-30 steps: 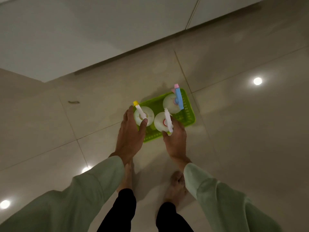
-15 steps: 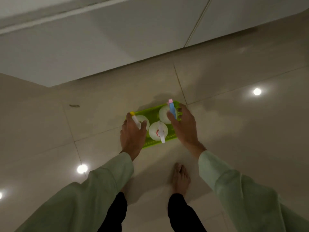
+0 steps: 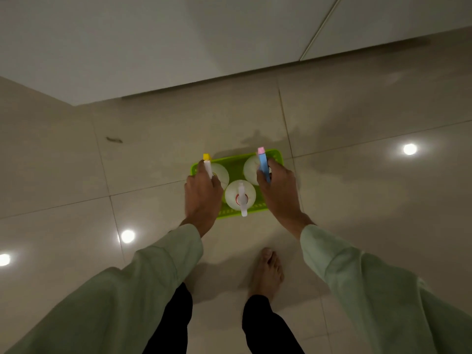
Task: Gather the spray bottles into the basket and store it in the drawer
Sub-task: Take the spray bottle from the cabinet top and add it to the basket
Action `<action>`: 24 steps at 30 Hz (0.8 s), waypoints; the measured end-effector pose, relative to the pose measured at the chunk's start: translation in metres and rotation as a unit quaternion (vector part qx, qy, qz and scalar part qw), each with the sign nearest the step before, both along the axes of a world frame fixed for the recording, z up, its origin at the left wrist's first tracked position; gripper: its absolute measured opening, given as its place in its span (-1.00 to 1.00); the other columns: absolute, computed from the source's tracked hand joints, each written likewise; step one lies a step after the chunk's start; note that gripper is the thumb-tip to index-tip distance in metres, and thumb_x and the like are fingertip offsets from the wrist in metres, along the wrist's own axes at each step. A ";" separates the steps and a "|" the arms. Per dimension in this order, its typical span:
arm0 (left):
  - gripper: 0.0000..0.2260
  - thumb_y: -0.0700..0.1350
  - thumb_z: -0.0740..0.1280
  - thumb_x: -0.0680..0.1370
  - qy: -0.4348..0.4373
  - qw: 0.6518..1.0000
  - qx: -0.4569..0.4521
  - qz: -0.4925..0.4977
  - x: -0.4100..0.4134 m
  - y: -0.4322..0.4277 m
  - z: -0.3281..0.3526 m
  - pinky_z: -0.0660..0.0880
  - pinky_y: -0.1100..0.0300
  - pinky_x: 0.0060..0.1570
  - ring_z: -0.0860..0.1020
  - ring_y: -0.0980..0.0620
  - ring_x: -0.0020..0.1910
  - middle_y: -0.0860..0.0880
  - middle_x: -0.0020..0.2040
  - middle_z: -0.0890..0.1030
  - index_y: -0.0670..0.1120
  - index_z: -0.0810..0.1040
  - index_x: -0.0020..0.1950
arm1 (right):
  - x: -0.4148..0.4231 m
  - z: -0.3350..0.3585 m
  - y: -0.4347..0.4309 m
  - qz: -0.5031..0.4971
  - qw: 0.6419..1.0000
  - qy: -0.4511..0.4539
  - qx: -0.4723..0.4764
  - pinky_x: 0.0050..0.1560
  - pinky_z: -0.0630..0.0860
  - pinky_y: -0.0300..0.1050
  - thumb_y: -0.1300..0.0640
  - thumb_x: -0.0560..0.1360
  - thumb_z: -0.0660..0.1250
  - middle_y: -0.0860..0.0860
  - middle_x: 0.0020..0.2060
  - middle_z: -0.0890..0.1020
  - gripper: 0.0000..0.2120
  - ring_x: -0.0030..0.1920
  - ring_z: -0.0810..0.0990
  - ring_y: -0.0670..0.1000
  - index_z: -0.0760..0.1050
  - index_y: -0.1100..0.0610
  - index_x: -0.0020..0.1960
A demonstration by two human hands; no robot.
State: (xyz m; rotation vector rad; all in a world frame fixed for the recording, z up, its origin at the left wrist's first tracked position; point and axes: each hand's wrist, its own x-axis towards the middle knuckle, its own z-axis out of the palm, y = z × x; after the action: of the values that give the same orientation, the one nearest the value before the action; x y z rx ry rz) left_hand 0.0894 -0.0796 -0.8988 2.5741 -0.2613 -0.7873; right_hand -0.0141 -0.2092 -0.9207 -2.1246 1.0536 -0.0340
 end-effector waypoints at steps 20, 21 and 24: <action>-0.43 0.01 0.32 0.57 0.027 0.997 -0.045 0.063 -0.043 0.036 0.033 0.43 -0.06 0.19 0.54 -0.26 0.24 -0.18 0.35 0.53 -0.07 0.20 0.51 | -0.020 0.026 0.075 -0.026 0.997 0.071 0.035 -0.11 0.54 0.02 -0.07 0.58 0.32 0.10 -0.11 0.69 -0.67 -0.08 0.64 0.15 0.53 0.13 0.21; -0.44 0.00 0.32 0.56 0.028 0.997 -0.045 0.063 -0.044 0.035 0.032 0.43 -0.06 0.19 0.52 -0.27 0.26 -0.18 0.34 0.54 -0.07 0.21 0.51 | -0.017 0.025 0.075 -0.020 0.997 0.067 0.027 -0.18 0.50 0.00 -0.02 0.58 0.32 0.11 -0.17 0.68 -0.74 -0.14 0.64 0.17 0.55 0.16 0.12; -0.45 -0.02 0.33 0.56 0.028 0.997 -0.044 0.063 -0.043 0.033 0.030 0.43 -0.05 0.19 0.51 -0.26 0.28 -0.17 0.33 0.55 -0.07 0.23 0.50 | -0.012 0.023 0.073 -0.020 0.998 0.061 0.000 -0.31 0.35 -0.05 0.10 0.56 0.34 0.15 -0.33 0.63 -0.81 -0.32 0.55 0.17 0.52 0.22 -0.14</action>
State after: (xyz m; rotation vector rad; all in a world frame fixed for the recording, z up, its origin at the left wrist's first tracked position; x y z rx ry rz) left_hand 0.0461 -0.0463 -0.8688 2.4554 -0.1123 -0.7833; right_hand -0.0259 -0.1360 -0.8979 -2.1282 1.1670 0.0774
